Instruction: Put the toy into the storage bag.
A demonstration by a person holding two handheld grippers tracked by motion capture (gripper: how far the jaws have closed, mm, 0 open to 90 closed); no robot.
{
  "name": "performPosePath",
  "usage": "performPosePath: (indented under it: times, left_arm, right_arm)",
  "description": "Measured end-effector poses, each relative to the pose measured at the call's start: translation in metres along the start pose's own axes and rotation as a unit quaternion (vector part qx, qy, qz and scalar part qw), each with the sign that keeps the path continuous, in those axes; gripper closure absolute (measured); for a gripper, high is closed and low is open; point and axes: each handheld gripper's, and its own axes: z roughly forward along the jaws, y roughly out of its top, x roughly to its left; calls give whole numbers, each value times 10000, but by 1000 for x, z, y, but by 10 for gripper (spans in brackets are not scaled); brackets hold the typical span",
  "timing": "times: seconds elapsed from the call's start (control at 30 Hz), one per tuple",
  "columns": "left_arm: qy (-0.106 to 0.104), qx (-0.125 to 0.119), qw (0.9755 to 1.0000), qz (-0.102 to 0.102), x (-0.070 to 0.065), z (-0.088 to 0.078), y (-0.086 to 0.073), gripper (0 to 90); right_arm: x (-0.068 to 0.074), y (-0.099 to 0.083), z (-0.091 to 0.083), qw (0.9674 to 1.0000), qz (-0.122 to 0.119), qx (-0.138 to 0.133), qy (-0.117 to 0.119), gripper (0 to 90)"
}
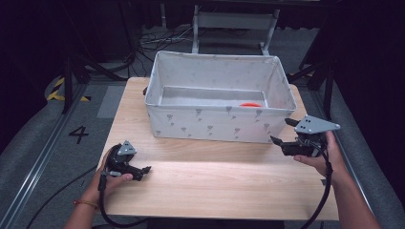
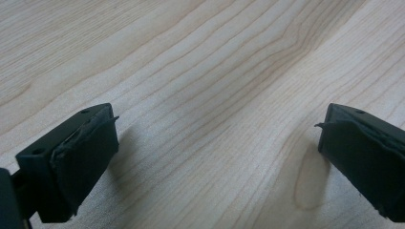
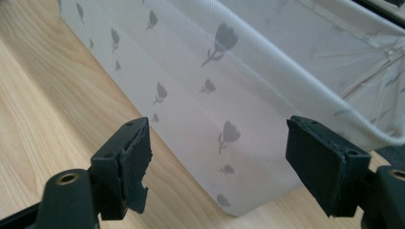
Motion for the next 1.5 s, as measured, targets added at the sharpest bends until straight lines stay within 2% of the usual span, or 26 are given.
performPosePath:
  times: [0.23,0.5,0.63,0.7,0.9,1.17,1.23,1.5]
  left_arm:
    - [0,0,10000,0,0,0,0,2]
    - [1,0,10000,1,0,0,0,2]
    - [0,1,10000,1,0,0,0,2]
    - [0,0,10000,1,0,0,0,2]
    - [0,0,10000,1,0,0,0,2]
    - [4,-2,10000,-18,0,0,0,2]
    - [3,-3,10000,-19,0,0,0,2]
    - [4,-4,10000,-19,0,0,0,2]
  right_arm:
    - [5,-15,3,9997,-44,194,-121,240]
    - [12,-34,10,9989,-111,446,-119,237]
    - [16,-47,16,9975,-78,663,-250,237]
    - [16,-49,17,9972,-65,701,-249,237]
    - [21,-71,27,9950,-38,987,-160,251]
    - [20,-98,34,9915,74,1291,-120,246]
    - [20,-104,33,9912,174,1313,-41,246]
    - [21,-127,29,9894,372,1401,-54,245]
